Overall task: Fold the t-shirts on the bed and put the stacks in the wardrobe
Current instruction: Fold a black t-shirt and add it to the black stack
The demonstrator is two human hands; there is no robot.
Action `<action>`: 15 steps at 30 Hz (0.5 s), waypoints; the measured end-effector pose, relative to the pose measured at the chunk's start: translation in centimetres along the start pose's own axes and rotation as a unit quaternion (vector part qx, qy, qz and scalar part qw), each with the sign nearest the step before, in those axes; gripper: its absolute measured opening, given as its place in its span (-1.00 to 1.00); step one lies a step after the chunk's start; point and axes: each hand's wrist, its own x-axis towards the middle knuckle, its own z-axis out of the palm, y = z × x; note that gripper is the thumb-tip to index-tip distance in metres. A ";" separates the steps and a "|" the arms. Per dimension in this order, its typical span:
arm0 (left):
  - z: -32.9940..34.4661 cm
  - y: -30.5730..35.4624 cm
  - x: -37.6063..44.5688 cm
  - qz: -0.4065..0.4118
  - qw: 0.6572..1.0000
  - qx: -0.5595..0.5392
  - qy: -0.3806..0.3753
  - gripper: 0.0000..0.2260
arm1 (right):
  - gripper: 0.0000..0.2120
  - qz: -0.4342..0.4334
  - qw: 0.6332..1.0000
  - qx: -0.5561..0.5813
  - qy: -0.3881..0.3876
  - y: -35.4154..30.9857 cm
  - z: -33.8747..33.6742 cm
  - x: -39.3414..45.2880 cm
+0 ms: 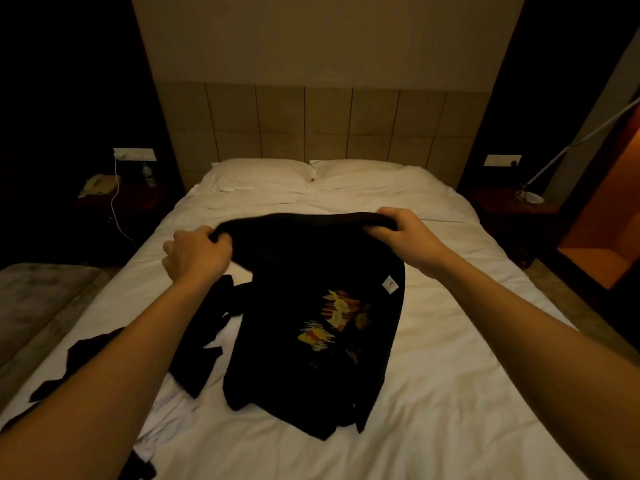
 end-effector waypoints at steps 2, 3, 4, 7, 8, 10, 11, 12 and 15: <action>1.4 1.0 -1.8 0.101 0.994 0.021 -0.046 -0.49 | -0.90 -0.029 0.999 -0.004 -0.015 -1.4 1.1 0.1; 2.2 2.1 -2.9 0.185 0.978 -0.019 -0.095 -0.34 | -0.93 -0.045 0.998 -0.020 -0.025 -2.1 1.9 0.3; 3.1 3.6 -4.2 0.268 0.951 -0.055 -0.146 -0.25 | -0.94 -0.057 0.997 -0.035 -0.035 -2.9 2.7 0.4; 4.2 7.8 -7.4 0.317 0.910 -0.158 -0.214 -0.39 | -0.86 -0.065 0.996 -0.061 -0.030 -4.6 4.4 0.7; 4.3 8.3 -7.5 0.285 0.911 -0.200 -0.222 -0.49 | -0.81 -0.057 0.996 -0.060 -0.021 -4.8 4.3 0.6; 4.1 8.6 -7.3 0.234 0.910 -0.253 -0.229 -0.70 | -0.73 -0.035 0.999 -0.030 -0.015 -4.4 3.6 0.1; 4.0 8.5 -7.2 0.219 0.908 -0.270 -0.232 -0.79 | -0.71 -0.018 1.000 0.001 -0.021 -3.9 3.2 -0.4; 3.9 8.6 -7.2 0.216 0.907 -0.277 -0.231 -0.85 | -0.72 0.002 0.998 0.047 -0.031 -3.4 3.1 -1.2; 3.8 9.7 -8.1 0.233 0.903 -0.280 -0.226 -0.83 | -0.80 0.042 0.968 0.236 -0.070 -1.7 4.8 -3.7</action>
